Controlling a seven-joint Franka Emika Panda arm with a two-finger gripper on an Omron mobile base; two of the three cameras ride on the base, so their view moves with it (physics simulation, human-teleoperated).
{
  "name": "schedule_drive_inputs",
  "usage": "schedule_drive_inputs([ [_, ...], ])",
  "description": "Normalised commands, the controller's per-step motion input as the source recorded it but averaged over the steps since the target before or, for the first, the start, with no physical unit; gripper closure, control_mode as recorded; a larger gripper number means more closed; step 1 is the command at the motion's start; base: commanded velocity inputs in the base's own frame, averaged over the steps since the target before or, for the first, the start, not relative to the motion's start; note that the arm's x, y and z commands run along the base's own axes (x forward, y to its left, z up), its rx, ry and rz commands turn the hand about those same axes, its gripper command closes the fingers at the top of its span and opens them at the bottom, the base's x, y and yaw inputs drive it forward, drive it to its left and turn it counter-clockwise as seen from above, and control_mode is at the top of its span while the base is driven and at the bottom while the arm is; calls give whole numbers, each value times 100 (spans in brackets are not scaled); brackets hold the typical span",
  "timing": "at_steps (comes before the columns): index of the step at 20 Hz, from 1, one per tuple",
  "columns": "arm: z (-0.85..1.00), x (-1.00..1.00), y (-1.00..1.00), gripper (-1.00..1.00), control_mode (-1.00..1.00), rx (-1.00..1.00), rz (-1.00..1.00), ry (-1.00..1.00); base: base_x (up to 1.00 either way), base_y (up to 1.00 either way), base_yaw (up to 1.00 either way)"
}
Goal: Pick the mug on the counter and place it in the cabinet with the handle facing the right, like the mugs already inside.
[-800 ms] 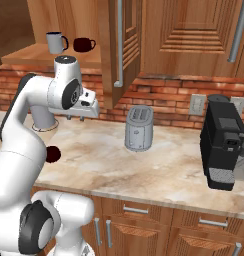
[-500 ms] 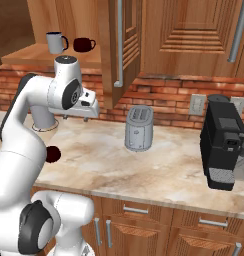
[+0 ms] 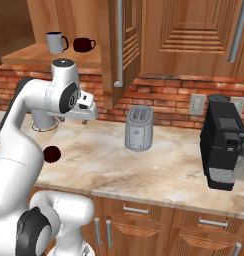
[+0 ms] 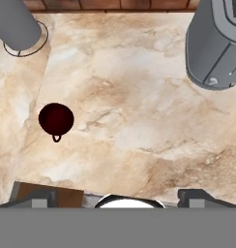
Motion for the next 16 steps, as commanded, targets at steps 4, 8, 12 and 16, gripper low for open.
schedule_drive_inputs([
  [4, -21, -8, 15, -100, -100, 0, 0, -1, 0, 0, 0],
  [8, -24, -5, 22, -100, -100, 0, 0, 0, 0, 0, 0],
  [12, -25, -4, 23, -100, -100, 0, 0, 0, 0, 0, 0],
  [16, -24, -1, 19, -100, -100, 0, 0, 0, 0, 0, 0],
])
